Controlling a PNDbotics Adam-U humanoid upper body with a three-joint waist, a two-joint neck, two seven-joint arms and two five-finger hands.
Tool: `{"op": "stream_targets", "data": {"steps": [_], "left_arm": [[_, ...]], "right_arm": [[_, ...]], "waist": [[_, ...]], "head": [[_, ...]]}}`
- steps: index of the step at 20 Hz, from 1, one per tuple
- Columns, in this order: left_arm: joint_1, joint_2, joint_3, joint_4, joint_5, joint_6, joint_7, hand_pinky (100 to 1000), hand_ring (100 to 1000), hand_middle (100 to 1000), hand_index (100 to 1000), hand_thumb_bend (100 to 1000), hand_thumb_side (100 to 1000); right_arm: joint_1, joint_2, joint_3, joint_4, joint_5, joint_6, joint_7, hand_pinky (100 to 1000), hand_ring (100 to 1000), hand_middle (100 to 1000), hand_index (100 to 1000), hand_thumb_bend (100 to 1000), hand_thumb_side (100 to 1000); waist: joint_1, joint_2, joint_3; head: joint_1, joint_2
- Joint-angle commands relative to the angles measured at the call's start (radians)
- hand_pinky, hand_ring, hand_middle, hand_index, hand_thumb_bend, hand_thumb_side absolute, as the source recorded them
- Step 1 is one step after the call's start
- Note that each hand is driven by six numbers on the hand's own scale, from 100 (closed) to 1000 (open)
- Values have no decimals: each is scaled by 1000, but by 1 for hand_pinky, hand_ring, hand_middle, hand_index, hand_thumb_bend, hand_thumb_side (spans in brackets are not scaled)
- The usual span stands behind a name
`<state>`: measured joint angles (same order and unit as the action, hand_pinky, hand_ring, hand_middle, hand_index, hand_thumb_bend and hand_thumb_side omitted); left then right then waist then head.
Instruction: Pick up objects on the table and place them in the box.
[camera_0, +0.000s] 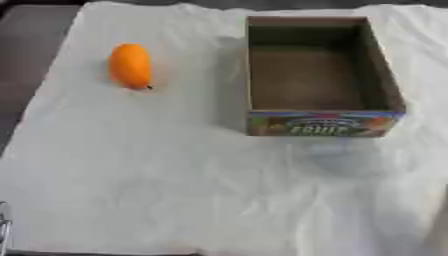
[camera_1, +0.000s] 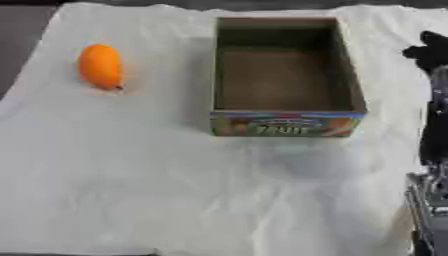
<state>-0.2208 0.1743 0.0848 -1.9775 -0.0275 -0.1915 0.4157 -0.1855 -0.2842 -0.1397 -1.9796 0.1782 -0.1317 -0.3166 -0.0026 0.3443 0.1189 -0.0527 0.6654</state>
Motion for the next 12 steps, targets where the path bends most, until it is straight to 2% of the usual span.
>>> {"op": "stream_targets", "data": {"steps": [1, 8, 12], "left_arm": [[-7, 8, 9, -23, -3, -3, -2, 406, 500, 731, 699, 100, 999], [-8, 10, 10, -23, -4, -3, -5, 406, 499, 732, 699, 100, 991], [-25, 47, 19, -23, -43, -12, -12, 401, 497, 730, 712, 100, 905]], "right_arm": [[-11, -9, 2, -20, 8, -5, 3, 874, 795, 628, 810, 100, 974], [-14, -9, 4, -20, 5, -6, 5, 874, 796, 628, 811, 100, 974], [-12, -13, 4, -20, 5, -6, 7, 874, 796, 628, 811, 100, 974]], "waist": [[-1, -15, 3], [-2, -14, 5], [2, -17, 6]], "head": [[4, -13], [5, -16], [3, -12]]}}
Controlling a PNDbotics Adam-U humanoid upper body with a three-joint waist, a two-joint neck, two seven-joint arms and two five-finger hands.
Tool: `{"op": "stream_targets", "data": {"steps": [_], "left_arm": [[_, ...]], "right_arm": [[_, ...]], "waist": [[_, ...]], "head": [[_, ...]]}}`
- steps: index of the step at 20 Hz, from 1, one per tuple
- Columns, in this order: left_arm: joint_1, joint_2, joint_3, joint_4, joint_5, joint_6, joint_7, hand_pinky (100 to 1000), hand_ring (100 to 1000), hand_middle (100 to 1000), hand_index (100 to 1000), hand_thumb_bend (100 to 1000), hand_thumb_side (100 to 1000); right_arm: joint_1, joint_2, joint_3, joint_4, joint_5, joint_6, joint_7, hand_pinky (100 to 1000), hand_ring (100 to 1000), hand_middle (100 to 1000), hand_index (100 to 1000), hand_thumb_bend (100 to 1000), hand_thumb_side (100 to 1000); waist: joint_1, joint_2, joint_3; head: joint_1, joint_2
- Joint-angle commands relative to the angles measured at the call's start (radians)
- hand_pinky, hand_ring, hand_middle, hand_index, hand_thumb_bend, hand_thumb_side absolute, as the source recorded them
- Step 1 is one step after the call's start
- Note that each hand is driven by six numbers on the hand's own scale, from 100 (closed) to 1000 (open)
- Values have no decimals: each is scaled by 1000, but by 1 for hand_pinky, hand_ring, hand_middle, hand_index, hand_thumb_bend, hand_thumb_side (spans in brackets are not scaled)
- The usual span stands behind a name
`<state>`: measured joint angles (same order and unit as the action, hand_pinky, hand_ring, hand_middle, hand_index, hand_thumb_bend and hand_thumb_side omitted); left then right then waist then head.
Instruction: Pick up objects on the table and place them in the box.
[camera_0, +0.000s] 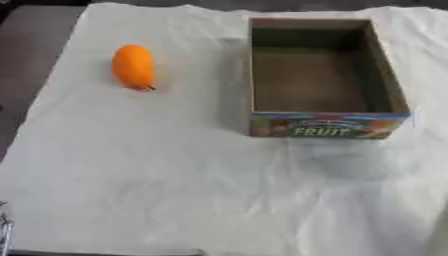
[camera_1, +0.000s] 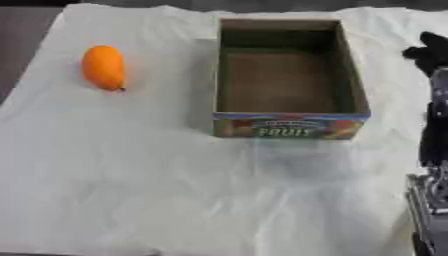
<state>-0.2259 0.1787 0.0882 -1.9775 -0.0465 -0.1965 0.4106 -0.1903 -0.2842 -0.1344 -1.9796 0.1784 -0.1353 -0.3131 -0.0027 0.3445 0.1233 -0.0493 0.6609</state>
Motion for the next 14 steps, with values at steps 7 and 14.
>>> {"op": "stream_targets", "data": {"steps": [7, 14], "left_arm": [[-56, 90, 0, -23, -122, 0, -9, 392, 492, 723, 754, 100, 776], [-198, 231, -82, 59, -215, 77, -95, 421, 512, 715, 801, 100, 659]], "right_arm": [[1, -24, 1, -20, 4, -1, 6, 874, 796, 628, 811, 100, 974], [20, -40, -2, -20, 6, 3, 6, 874, 797, 629, 811, 100, 974]], "waist": [[17, -33, 2], [32, -57, 6]], "head": [[-9, 9], [-27, 38]]}}
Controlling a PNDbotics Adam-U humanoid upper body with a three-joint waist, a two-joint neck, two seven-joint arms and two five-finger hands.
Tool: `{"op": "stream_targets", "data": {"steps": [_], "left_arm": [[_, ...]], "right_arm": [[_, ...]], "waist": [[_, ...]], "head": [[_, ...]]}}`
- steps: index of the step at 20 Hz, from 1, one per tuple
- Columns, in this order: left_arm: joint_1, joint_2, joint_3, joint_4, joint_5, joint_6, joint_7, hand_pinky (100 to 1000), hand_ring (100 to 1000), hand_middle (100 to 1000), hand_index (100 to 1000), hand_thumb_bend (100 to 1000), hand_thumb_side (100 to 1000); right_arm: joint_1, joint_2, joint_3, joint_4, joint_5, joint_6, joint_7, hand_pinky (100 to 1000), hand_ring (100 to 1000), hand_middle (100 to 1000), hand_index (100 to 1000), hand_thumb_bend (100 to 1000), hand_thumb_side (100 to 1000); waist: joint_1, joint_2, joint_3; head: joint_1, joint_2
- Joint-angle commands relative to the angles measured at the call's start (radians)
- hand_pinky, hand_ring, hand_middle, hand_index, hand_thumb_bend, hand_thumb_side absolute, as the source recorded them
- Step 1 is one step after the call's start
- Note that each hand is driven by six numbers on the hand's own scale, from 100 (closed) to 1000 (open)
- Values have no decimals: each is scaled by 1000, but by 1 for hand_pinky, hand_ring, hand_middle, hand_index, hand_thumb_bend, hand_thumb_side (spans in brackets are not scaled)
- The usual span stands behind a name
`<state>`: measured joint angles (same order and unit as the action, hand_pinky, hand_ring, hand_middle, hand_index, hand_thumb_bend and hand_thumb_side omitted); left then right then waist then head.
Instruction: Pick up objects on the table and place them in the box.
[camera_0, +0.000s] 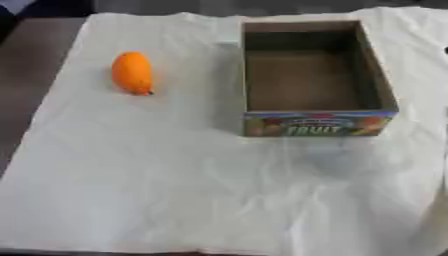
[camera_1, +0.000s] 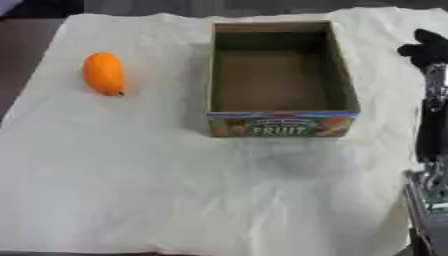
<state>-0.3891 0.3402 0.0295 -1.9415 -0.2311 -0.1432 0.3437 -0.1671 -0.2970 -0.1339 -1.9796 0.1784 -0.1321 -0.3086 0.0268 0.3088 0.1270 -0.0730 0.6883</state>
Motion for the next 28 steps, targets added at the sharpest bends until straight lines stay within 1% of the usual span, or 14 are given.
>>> {"op": "stream_targets", "data": {"steps": [1, 3, 6, 9, 10, 13, 15, 16, 18, 21, 22, 25, 26, 28], "left_arm": [[-56, 91, -41, 44, -43, 37, -41, 431, 516, 717, 810, 100, 639], [-98, 133, -74, 85, -69, 63, -67, 441, 523, 721, 823, 100, 634], [-162, 197, -115, 150, -109, 102, -107, 478, 547, 730, 857, 100, 577], [-228, 263, -161, 215, -149, 143, -147, 505, 565, 732, 878, 100, 563], [-250, 285, -179, 237, -163, 154, -161, 524, 576, 730, 889, 100, 577], [-317, 352, -238, 304, -204, 160, -202, 553, 594, 729, 906, 117, 574], [-363, 398, -277, 351, -232, 154, -230, 573, 607, 727, 919, 156, 574], [-386, 413, -295, 374, -247, 150, -245, 585, 618, 731, 931, 200, 598], [-432, 412, -330, 419, -275, 146, -273, 592, 627, 736, 934, 239, 617], [-499, 378, -370, 488, -317, 148, -315, 605, 637, 741, 943, 304, 627], [-516, 366, -380, 512, -332, 147, -329, 617, 645, 744, 956, 382, 629], [-555, 334, -400, 580, -374, 120, -372, 633, 650, 739, 967, 518, 583], [-566, 326, -404, 605, -389, 106, -387, 664, 670, 737, 977, 586, 575], [-584, 315, -412, 650, -417, 80, -414, 691, 695, 744, 988, 656, 615]], "right_arm": [[-2, -28, -2, -20, 6, 1, 2, 874, 797, 629, 811, 100, 974], [-1, -27, -1, -20, 7, 3, 3, 874, 797, 629, 811, 100, 974], [2, -27, 1, -20, 7, 4, 5, 874, 798, 629, 811, 100, 975], [4, -26, 6, -20, 7, 4, 10, 874, 798, 629, 812, 100, 975], [4, -26, 8, -20, 6, 4, 12, 875, 798, 629, 812, 100, 969], [3, -26, 14, -20, 4, 4, 18, 875, 798, 629, 812, 100, 974], [-1, -25, 18, -20, 2, 3, 22, 875, 799, 629, 812, 100, 974], [-2, -25, 20, -20, 2, 2, 24, 876, 799, 629, 812, 100, 975], [-3, -25, 22, -20, 1, 3, 27, 876, 800, 629, 813, 100, 974], [-3, -25, 23, -20, 3, 4, 30, 876, 800, 629, 813, 100, 974], [-3, -25, 23, -20, 4, 5, 30, 876, 800, 629, 813, 100, 974], [-2, -24, 25, -20, 5, 7, 32, 877, 801, 629, 814, 100, 974], [-2, -23, 26, -20, 6, 7, 33, 877, 801, 629, 814, 100, 974], [-2, -22, 27, -20, 7, 8, 34, 877, 802, 629, 814, 100, 973]], "waist": [[3, -22, 3], [3, -24, 3], [3, -27, -1], [2, -28, -9], [2, -28, -12], [2, -27, -23], [3, -24, -31], [3, -22, -35], [5, -18, -39], [7, -14, -41], [8, -12, -42], [11, -10, -44], [11, -9, -44], [13, -7, -46]], "head": [[-2, 10], [2, 7], [8, 1], [16, 2], [19, 5], [28, 12], [35, 12], [39, 10], [44, 6], [45, -1], [45, -2], [47, -8], [48, -10], [49, -12]]}}
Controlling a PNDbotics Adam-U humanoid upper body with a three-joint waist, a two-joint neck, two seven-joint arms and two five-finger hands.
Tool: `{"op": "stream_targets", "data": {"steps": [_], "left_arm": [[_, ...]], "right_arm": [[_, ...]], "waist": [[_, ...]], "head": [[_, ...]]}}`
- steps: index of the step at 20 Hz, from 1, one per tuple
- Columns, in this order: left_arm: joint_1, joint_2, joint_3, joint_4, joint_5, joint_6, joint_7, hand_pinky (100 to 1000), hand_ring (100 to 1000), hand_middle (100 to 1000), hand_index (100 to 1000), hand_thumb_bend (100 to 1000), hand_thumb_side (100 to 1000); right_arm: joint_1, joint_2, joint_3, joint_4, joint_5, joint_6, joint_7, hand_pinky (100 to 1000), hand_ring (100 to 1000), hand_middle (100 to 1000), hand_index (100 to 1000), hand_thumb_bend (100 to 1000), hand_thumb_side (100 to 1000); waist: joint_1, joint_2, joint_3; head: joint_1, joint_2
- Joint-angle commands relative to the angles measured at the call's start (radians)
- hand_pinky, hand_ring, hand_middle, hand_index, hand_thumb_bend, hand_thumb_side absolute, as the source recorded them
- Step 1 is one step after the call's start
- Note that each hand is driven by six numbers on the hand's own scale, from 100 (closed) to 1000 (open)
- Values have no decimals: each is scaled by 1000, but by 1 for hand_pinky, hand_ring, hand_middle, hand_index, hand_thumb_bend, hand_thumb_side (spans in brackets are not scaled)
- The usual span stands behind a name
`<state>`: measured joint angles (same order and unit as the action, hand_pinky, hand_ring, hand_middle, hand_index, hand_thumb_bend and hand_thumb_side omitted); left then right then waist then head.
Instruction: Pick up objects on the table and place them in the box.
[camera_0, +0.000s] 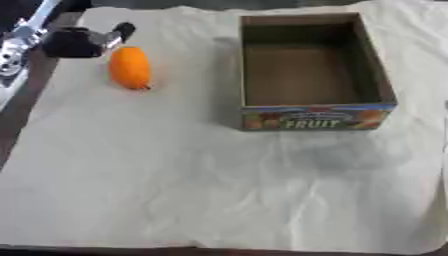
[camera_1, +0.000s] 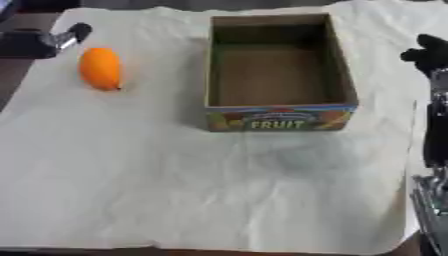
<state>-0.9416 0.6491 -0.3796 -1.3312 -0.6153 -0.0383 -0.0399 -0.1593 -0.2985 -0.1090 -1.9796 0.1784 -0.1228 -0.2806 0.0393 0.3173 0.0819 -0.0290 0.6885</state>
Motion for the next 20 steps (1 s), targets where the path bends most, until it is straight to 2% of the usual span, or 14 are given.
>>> {"op": "stream_targets", "data": {"steps": [1, 2, 4, 7, 8, 10, 12, 14, 20], "left_arm": [[-38, 1, -7, 62, -46, -39, -44, 698, 704, 748, 992, 675, 622], [-44, -4, -10, 84, -60, -52, -58, 710, 717, 756, 997, 720, 640], [-55, -15, -17, 128, -87, -71, -85, 728, 734, 767, 1000, 754, 642], [-70, -33, -26, 195, -128, -85, -126, 743, 750, 778, 1000, 760, 580], [-76, -38, -27, 217, -142, -89, -140, 744, 755, 782, 1000, 732, 534], [-87, -51, -26, 262, -169, -92, -168, 729, 766, 807, 1000, 617, 406], [-95, -69, -16, 307, -197, -92, -195, 724, 773, 832, 1000, 545, 338], [-103, -86, 1, 351, -224, -95, -223, 713, 771, 840, 1000, 503, 312], [-129, -114, 58, 443, -308, -136, -306, 703, 765, 822, 1000, 460, 261]], "right_arm": [[-10, -21, 2, -20, 7, 0, 6, 878, 802, 629, 814, 100, 973], [-10, -20, 3, -20, 7, 1, 7, 878, 802, 629, 814, 100, 972], [-10, -19, 5, -20, 7, 2, 9, 878, 802, 629, 814, 100, 971], [-11, -18, 6, -20, 8, 5, 10, 878, 802, 629, 814, 100, 970], [-11, -18, 7, -20, 8, 6, 10, 878, 802, 629, 814, 100, 970], [-11, -17, 8, -20, 10, 8, 12, 878, 803, 629, 814, 100, 970], [-12, -15, 9, -20, 13, 11, 14, 878, 803, 629, 815, 100, 969], [-12, -14, 10, -20, 16, 13, 14, 878, 801, 629, 815, 100, 969], [-11, -10, 12, -20, 20, 16, 13, 879, 802, 629, 816, 100, 968]], "waist": [[2, -15, -1], [3, -15, -1], [4, -14, -2], [7, -15, -4], [8, -15, -5], [9, -15, -6], [9, -15, -9], [9, -14, -11], [9, -10, -12]], "head": [[5, -13], [6, -14], [7, -16], [10, -20], [11, -20], [12, -21], [16, -23], [18, -25], [20, -27]]}}
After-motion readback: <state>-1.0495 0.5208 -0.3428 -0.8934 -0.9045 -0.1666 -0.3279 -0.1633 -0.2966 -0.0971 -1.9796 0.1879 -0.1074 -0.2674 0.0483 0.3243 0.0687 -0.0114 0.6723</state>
